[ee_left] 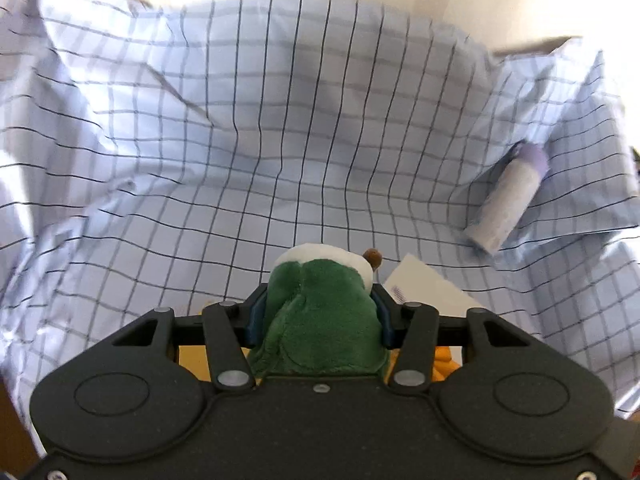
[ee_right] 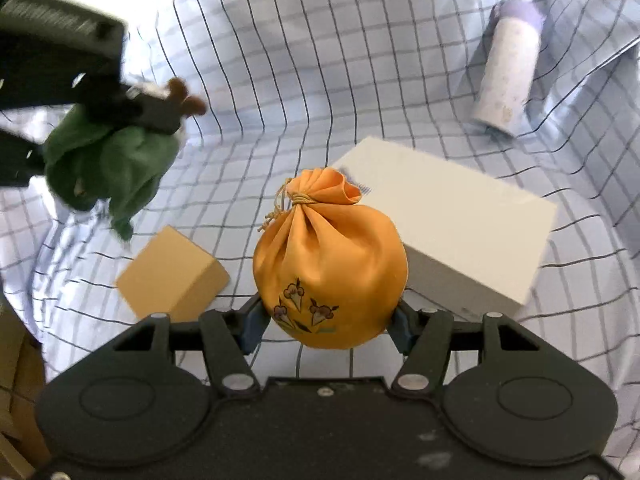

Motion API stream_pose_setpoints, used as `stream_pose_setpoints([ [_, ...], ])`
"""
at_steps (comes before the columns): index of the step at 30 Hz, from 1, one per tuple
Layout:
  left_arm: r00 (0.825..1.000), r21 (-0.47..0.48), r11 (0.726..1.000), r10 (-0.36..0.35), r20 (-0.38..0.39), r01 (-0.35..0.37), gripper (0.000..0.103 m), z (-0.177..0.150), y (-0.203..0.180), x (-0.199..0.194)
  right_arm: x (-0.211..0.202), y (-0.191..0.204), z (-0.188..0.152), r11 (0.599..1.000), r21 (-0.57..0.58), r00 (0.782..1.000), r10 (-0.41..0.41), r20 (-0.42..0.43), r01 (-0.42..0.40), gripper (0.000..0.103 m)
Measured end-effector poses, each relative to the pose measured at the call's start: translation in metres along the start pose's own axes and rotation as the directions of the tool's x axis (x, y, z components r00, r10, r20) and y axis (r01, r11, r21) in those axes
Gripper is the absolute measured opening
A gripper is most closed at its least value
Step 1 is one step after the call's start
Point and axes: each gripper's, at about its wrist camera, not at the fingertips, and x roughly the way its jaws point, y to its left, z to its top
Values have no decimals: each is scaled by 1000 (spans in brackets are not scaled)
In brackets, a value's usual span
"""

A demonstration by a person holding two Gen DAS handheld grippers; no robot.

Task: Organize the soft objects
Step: 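Carry the plush and pouch to the basket and open the left tool over it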

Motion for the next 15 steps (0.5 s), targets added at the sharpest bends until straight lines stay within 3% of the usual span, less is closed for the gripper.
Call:
stream_pose_setpoints([
  [7, 997, 26, 1000, -7, 71, 6, 51, -43, -17, -66, -69, -13, -21, 999, 4, 992, 44, 121, -45, 60],
  [15, 997, 8, 1000, -17, 72, 17, 51, -100, -25, -99, -139, -27, -60, 997, -22, 966, 81, 244, -78, 60],
])
